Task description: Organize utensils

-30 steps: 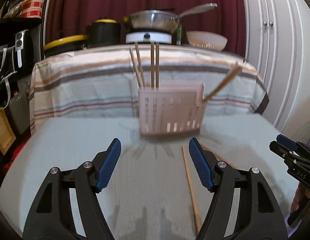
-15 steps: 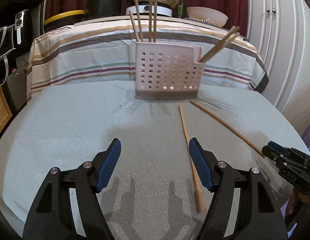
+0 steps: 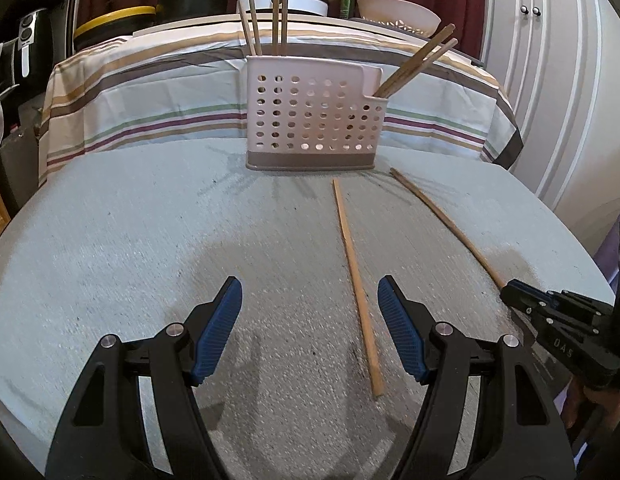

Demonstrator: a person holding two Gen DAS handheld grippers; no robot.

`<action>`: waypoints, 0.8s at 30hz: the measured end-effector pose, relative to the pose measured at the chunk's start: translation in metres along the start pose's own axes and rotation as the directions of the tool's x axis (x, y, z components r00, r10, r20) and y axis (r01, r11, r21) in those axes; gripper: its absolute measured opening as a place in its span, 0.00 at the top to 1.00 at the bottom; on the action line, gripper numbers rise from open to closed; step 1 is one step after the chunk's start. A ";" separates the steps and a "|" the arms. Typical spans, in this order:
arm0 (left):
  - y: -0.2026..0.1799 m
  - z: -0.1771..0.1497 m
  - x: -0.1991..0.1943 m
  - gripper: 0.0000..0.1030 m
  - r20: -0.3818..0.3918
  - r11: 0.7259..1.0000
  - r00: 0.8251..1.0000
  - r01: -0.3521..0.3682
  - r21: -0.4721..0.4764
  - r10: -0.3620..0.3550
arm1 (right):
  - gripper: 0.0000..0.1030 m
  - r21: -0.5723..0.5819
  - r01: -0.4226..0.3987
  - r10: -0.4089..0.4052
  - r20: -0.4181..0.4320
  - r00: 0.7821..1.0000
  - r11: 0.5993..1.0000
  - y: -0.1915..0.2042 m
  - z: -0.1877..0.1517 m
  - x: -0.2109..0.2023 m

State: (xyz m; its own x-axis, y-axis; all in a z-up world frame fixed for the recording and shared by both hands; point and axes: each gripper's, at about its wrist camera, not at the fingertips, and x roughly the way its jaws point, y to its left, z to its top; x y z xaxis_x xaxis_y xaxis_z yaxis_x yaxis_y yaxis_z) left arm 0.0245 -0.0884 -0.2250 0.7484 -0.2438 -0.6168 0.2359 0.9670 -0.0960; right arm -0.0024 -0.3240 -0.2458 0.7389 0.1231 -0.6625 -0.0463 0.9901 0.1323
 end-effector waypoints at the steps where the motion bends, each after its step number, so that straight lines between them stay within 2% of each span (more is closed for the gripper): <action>1: -0.001 -0.002 -0.001 0.33 0.003 1.000 1.000 0.006 -0.004 -0.006 | 0.93 -0.001 -0.004 0.004 0.000 1.000 1.000 0.001 -0.002 -0.002; 5: -0.009 -0.012 -0.005 0.33 0.002 1.000 1.000 0.030 0.000 -0.030 | 0.93 -0.005 0.006 -0.006 0.016 1.000 1.000 0.004 -0.007 -0.006; 11: -0.021 -0.025 0.002 0.36 -0.037 0.998 0.998 0.052 0.037 -0.051 | 0.92 0.003 0.009 -0.009 0.035 0.999 1.000 0.005 -0.006 -0.004; 20: -0.025 -0.032 0.009 0.64 -0.055 0.998 0.997 0.053 0.044 -0.051 | 0.92 0.013 0.002 -0.002 0.058 0.998 1.000 0.006 -0.009 -0.004; 22: -0.027 -0.033 0.008 0.77 -0.053 0.997 0.997 0.055 0.052 -0.052 | 0.92 0.015 -0.001 0.000 0.062 0.998 1.000 0.005 -0.009 -0.004; 24: -0.029 -0.034 0.008 0.81 -0.051 0.997 0.997 0.055 0.057 -0.052 | 0.92 0.016 -0.002 0.001 0.065 0.998 1.000 0.005 -0.009 -0.004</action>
State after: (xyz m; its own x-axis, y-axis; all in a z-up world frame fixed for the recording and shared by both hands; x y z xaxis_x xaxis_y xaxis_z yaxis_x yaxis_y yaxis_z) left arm 0.0025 -0.1161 -0.2539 0.7024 -0.2893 -0.6504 0.3116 0.9464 -0.0845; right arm -0.0119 -0.3186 -0.2493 0.7810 0.1192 -0.6130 -0.0371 0.9887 0.1450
